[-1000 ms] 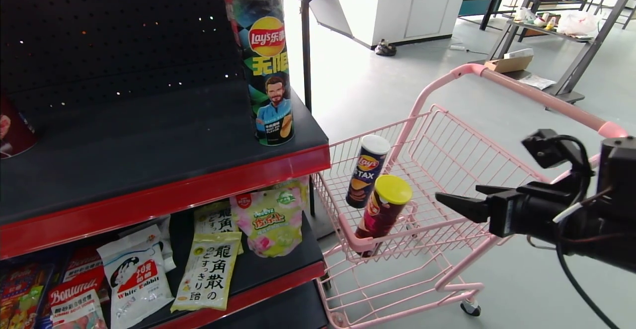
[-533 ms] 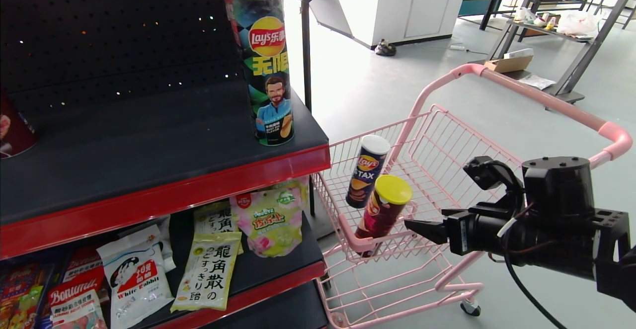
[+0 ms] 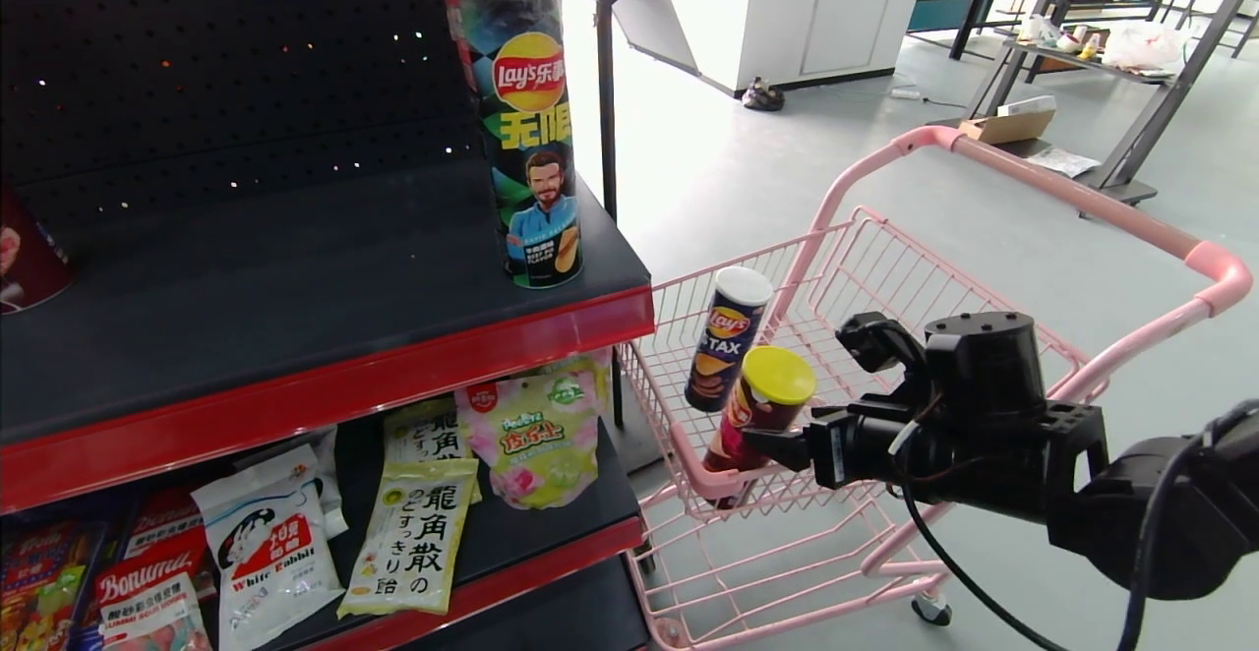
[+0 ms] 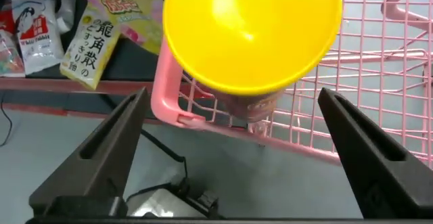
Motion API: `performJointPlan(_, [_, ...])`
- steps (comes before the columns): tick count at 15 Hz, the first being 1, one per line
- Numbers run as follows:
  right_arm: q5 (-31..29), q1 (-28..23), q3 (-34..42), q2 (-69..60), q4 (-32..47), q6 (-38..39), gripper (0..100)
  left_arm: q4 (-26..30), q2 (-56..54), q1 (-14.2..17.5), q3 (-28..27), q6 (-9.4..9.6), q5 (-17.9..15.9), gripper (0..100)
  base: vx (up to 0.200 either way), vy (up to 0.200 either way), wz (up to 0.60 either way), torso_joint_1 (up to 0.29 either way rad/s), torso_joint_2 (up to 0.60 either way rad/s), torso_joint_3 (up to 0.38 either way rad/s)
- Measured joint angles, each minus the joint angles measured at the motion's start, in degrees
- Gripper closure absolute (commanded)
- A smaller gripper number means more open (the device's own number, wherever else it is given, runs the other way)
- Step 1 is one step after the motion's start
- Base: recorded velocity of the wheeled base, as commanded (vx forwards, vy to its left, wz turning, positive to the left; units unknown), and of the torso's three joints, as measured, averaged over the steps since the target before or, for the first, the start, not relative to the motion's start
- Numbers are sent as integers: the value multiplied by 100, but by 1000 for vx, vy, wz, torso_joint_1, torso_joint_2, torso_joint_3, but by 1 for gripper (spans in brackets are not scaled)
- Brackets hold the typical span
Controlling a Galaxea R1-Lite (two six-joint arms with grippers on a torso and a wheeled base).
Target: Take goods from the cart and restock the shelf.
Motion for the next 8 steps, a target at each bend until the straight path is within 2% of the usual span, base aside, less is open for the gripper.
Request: performJointPlan(8, [-134,-41,-226,1075,-1163,-5,0,0,0,5,0,0,0,0,0,0,0,0,0,0])
